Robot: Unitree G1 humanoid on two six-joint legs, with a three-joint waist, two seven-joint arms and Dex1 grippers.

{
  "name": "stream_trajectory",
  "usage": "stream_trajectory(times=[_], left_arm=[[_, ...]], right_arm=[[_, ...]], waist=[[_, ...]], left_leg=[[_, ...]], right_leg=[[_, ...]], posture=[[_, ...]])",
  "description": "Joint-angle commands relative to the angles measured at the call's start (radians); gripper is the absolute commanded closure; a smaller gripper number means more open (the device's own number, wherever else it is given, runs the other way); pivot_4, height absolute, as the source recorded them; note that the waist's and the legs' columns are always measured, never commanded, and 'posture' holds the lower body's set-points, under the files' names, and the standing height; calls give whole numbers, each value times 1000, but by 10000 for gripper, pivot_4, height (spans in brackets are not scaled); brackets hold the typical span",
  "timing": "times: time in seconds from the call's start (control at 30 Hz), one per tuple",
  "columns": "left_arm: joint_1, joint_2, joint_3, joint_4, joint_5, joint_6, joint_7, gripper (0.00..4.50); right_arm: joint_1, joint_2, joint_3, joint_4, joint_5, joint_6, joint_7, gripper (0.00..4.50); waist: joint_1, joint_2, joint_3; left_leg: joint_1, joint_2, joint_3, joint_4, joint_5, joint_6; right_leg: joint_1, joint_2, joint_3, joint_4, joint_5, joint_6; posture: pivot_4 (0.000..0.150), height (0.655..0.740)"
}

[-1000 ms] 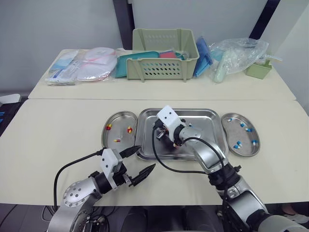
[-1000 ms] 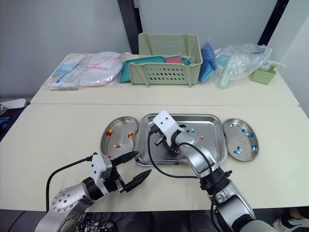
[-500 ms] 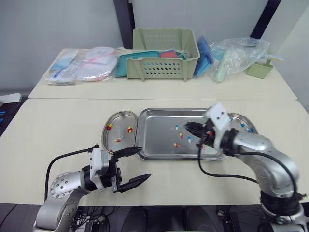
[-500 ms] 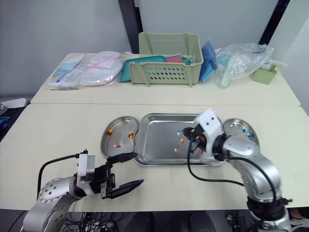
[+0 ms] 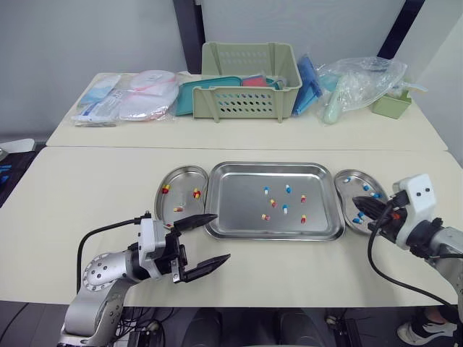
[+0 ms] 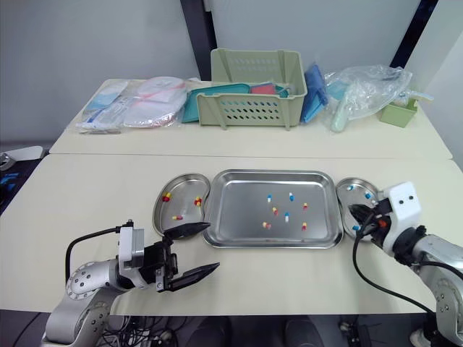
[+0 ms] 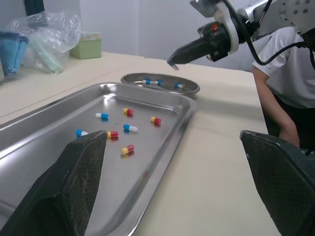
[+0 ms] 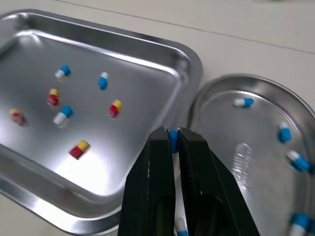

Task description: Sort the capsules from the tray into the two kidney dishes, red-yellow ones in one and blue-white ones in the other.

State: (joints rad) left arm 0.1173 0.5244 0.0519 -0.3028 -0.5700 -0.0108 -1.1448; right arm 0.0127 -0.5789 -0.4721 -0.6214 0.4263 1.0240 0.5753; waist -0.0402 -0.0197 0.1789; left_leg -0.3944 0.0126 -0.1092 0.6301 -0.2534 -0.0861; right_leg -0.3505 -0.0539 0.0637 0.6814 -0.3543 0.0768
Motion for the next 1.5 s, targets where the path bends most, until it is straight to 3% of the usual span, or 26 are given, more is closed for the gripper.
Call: stream_trajectory(times=[0.03, 0.33, 0.53, 0.57, 0.83, 1.07, 1.3, 1.5], left_arm=[[0, -6, -6, -17, 3, -20, 5, 0], [12, -13, -2, -26, 9, -25, 28, 0], [34, 6, 72, -68, 9, 35, 156, 0], [40, 11, 90, -74, 9, 48, 181, 0], [141, 129, 364, 5, 22, 161, 314, 0], [266, 231, 531, 272, 86, 124, 233, 0], [339, 218, 563, 421, 117, 34, 173, 0], [328, 206, 548, 435, 127, 11, 177, 0]], right_arm=[[-3, -11, -24, 41, -35, -49, -59, 44441], [-26, -21, -37, 59, -18, -58, -103, 20532], [19, -80, -55, 58, -23, -155, -46, 1576], [43, -96, -55, 57, -27, -187, -24, 303], [325, -192, -164, 153, -40, -615, 327, 303], [454, -269, -233, 353, -65, -798, 527, 303], [497, -286, -229, 422, -68, -857, 590, 303], [483, -287, -215, 440, -85, -894, 589, 303]], waist=[[-2, 0, 0], [0, 1, 0], [0, 1, 0], [2, 1, 0], [7, 0, 0], [7, -1, 0], [8, -2, 1], [8, -3, 1]], left_leg=[[0, 0, 0, 0, 0, 0], [0, 0, 0, 0, 0, 0], [0, 0, 0, 0, 0, 0], [0, 0, 0, 0, 0, 0], [2, 0, 1, 0, 0, 0], [13, 0, 1, -1, 0, 0], [13, 1, 2, -3, -1, 0], [14, 1, 2, -2, -1, 0]], right_leg=[[0, 0, 0, 0, 0, 0], [0, 0, 0, 0, 0, 0], [0, 0, 0, 0, 0, 0], [0, 0, 0, 0, 0, 0], [3, 0, 0, -1, 0, 0], [13, 0, 1, -2, 0, 0], [13, -1, 0, -3, -1, -1], [14, -1, 0, -3, -1, 0]], posture=[[1500, 7400], [1500, 7400], [1500, 7400], [1500, 7400], [1500, 7400], [1500, 7400], [1500, 7400], [1500, 7400]])
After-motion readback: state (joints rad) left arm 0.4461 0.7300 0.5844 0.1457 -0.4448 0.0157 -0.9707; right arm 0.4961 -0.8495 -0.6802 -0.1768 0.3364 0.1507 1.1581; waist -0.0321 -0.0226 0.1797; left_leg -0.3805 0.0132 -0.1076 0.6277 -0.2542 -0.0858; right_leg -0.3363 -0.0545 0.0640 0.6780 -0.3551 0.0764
